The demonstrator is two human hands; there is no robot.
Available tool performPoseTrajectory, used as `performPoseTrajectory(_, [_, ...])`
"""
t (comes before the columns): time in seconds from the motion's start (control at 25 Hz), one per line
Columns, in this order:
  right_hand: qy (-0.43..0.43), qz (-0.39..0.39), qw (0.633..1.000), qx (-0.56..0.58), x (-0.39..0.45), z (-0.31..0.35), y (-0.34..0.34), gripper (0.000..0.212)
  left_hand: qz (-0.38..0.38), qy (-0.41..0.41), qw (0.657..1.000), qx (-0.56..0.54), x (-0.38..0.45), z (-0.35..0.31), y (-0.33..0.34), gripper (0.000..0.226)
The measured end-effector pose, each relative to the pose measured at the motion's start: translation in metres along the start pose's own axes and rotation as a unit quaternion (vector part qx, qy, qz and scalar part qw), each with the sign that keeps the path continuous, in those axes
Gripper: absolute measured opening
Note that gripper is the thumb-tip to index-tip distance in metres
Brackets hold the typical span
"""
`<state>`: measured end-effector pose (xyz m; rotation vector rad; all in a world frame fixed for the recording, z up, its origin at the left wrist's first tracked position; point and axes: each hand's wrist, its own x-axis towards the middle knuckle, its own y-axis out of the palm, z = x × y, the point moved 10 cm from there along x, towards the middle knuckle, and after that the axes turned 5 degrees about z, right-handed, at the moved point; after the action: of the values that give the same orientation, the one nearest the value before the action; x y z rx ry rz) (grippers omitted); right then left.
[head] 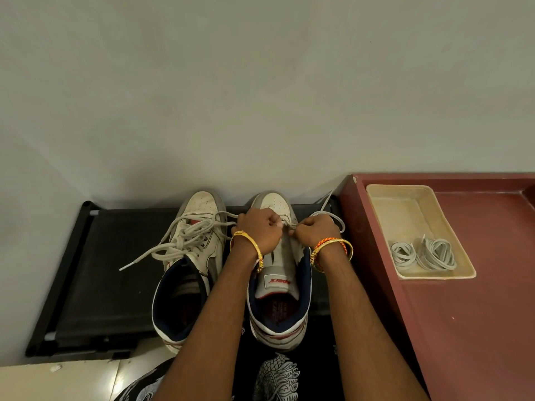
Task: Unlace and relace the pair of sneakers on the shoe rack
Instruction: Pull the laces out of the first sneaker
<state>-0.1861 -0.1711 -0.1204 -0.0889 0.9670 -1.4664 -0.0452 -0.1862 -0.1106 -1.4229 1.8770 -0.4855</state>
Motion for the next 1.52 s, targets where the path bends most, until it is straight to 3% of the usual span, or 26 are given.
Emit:
performPoseTrajectory(0.08, [0.008,0.002,1.0,0.002,0.001,-0.002,0.0,0.019,-0.009,0.01,0.983,-0.182,-0.006,-0.001,-0.013,0.021])
performPoseTrajectory(0.16, [0.014,0.006,1.0,0.014,0.002,-0.004,0.002,0.019,-0.018,0.029,0.926,-0.376,-0.019,-0.007,-0.034,0.024])
performPoseTrajectory(0.2, [0.015,0.006,1.0,0.023,0.001,-0.004,0.001,0.019,-0.021,0.044,0.88,-0.472,-0.026,-0.01,-0.045,0.025])
performPoseTrajectory(0.28, [0.017,0.005,0.999,0.04,-0.001,-0.003,-0.001,0.018,-0.008,0.076,0.748,-0.66,-0.034,-0.009,-0.06,0.025])
performPoseTrajectory(0.32, [0.02,0.006,0.999,0.048,-0.002,-0.004,-0.003,0.017,-0.001,0.078,0.682,-0.727,-0.035,-0.006,-0.064,0.025])
performPoseTrajectory(0.36, [0.023,0.009,0.998,0.057,-0.003,-0.004,-0.003,0.016,0.001,0.068,0.64,-0.765,-0.035,-0.005,-0.065,0.025])
performPoseTrajectory(0.4, [0.025,0.014,0.998,0.064,-0.003,-0.005,-0.002,0.016,-0.011,0.042,0.64,-0.767,-0.031,0.0,-0.061,0.023])
performPoseTrajectory(0.44, [0.025,0.019,0.997,0.066,-0.004,-0.005,-0.001,0.016,-0.04,0.01,0.692,-0.721,-0.028,0.005,-0.058,0.02])
performPoseTrajectory(0.48, [0.024,0.023,0.997,0.065,-0.004,-0.004,0.001,0.017,-0.082,-0.017,0.783,-0.617,-0.026,0.009,-0.058,0.015])
performPoseTrajectory(0.52, [0.02,0.025,0.998,0.058,-0.004,-0.003,0.001,0.017,-0.118,-0.031,0.876,-0.466,-0.025,0.007,-0.061,0.012])
performPoseTrajectory(0.56, [0.017,0.026,0.998,0.048,-0.004,-0.003,0.002,0.018,-0.135,-0.028,0.945,-0.298,-0.024,0.001,-0.059,0.022])
performPoseTrajectory(0.6, [0.01,0.024,0.999,0.035,-0.002,-0.002,0.002,0.018,-0.116,-0.01,0.983,-0.143,-0.021,-0.01,-0.048,0.034])
performPoseTrajectory(0.64, [0.003,0.02,1.0,0.022,-0.002,-0.001,0.002,0.019,-0.081,0.013,0.997,-0.011,-0.017,-0.019,-0.031,0.041])
performPoseTrajectory(0.72, [-0.004,0.016,1.0,0.008,0.0,0.0,0.002,0.021,-0.031,0.027,0.99,0.138,-0.014,-0.026,-0.009,0.035])
performPoseTrajectory(0.84, [-0.003,0.022,1.0,0.011,0.001,0.0,0.005,0.02,-0.035,-0.001,0.988,0.149,-0.006,-0.019,-0.011,0.022])
performPoseTrajectory(0.96, [-0.006,0.023,1.0,0.019,0.001,0.001,0.005,0.021,-0.037,-0.033,0.985,0.168,-0.005,-0.009,-0.012,0.022])
performPoseTrajectory(1.16, [-0.004,0.014,1.0,0.013,0.0,0.001,0.002,0.019,0.041,-0.031,0.977,0.205,-0.009,-0.01,-0.003,0.03])
performPoseTrajectory(1.24, [0.003,0.005,1.0,0.019,0.0,-0.001,0.0,0.021,0.097,-0.04,0.989,0.101,-0.012,-0.009,-0.004,0.034])
performPoseTrajectory(1.32, [0.012,0.009,0.999,0.032,0.001,-0.003,0.0,0.023,0.125,-0.06,0.98,-0.143,-0.019,-0.007,-0.009,0.03])
performPoseTrajectory(1.4, [0.02,0.01,0.999,0.045,0.002,-0.004,0.0,0.023,0.112,-0.028,0.938,-0.326,-0.03,-0.019,-0.027,0.022])
performPoseTrajectory(1.52, [0.027,0.01,0.999,0.045,0.002,-0.006,0.001,0.018,0.067,0.061,0.853,-0.513,-0.042,-0.032,-0.066,0.015])
